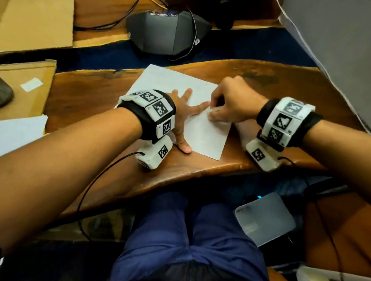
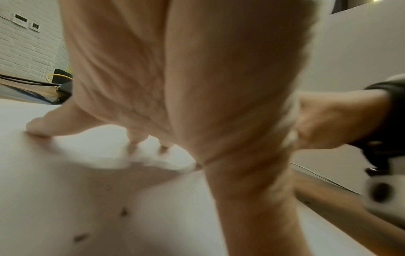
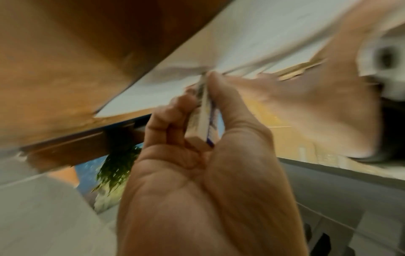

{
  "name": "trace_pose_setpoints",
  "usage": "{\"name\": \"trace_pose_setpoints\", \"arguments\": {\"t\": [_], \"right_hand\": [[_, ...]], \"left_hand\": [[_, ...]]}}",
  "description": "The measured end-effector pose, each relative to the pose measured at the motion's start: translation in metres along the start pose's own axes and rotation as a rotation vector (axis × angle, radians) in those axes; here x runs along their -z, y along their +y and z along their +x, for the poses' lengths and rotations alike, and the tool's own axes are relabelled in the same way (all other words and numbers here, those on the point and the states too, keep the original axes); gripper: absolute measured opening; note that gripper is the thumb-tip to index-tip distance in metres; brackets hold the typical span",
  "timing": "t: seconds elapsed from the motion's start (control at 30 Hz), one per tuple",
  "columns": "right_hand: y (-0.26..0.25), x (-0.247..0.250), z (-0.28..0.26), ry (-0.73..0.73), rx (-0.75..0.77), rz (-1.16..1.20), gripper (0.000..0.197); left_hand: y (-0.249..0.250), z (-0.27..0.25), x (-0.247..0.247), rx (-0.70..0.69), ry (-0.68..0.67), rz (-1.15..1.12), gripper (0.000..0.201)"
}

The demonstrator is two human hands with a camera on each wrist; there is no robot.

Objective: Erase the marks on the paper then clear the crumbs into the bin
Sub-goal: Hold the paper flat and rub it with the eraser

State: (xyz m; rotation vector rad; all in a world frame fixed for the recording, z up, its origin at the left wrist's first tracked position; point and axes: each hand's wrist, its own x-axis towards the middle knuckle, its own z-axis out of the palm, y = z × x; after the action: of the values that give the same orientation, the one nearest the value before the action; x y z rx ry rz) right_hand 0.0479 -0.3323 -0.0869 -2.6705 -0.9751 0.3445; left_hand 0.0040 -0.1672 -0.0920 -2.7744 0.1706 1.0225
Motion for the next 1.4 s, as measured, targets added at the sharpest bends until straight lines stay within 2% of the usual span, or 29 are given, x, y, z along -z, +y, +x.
{"name": "trace_pose_setpoints", "arguments": {"t": [0.13,0.17,0.27,0.33,0.5,0.53,0.63,0.7,0.8,0.87,1.03,1.2,1.33,1.4], "right_hand": [[-0.021,-0.014,-0.026,-0.193,0.118,0.041,0.014],[-0.016,-0.010,-0.021,-0.186,0.103,0.040,0.015],[0.006,0.004,0.007,-0.030,0.004,0.018,0.017],[0.004,0.002,0.007,0.015,-0.011,0.003,0.015],[-0.026,-0.014,-0.025,-0.224,0.149,0.027,0.013],[-0.021,-0.010,-0.020,-0.213,0.122,0.034,0.014],[0.001,0.002,0.004,-0.045,0.017,0.030,0.017],[-0.001,-0.002,0.002,0.006,0.020,0.007,0.016],[-0.021,-0.015,-0.024,-0.131,0.129,-0.007,0.014],[-0.023,-0.014,-0.027,-0.226,0.147,0.032,0.014],[0.004,0.003,0.003,-0.011,0.030,-0.013,0.018],[-0.024,-0.016,-0.027,-0.224,0.159,0.007,0.014],[0.005,0.004,0.001,-0.050,0.036,0.004,0.018],[0.005,0.001,0.000,-0.042,0.044,0.006,0.016]], "left_hand": [[0.001,0.002,0.000,-0.006,0.005,0.031,0.150],[0.002,0.001,0.000,-0.005,0.003,0.043,0.149],[0.002,0.001,0.001,0.003,-0.001,0.029,0.150],[0.001,0.000,0.001,0.007,-0.002,0.029,0.150],[0.002,0.001,0.000,-0.005,0.010,0.051,0.148],[0.003,0.001,0.001,-0.005,0.003,0.046,0.149],[0.003,0.000,0.002,0.012,-0.005,0.034,0.149],[0.002,-0.001,0.001,0.011,0.007,0.039,0.147],[0.002,0.000,0.000,-0.004,0.014,0.033,0.146],[0.002,-0.001,0.000,-0.001,0.000,0.025,0.148],[0.004,-0.002,0.003,0.014,-0.016,0.021,0.153],[0.000,0.000,-0.001,-0.020,0.020,0.029,0.154],[0.003,-0.001,0.001,0.002,0.002,0.014,0.152],[0.002,-0.002,0.001,0.003,0.010,0.016,0.151]]}}
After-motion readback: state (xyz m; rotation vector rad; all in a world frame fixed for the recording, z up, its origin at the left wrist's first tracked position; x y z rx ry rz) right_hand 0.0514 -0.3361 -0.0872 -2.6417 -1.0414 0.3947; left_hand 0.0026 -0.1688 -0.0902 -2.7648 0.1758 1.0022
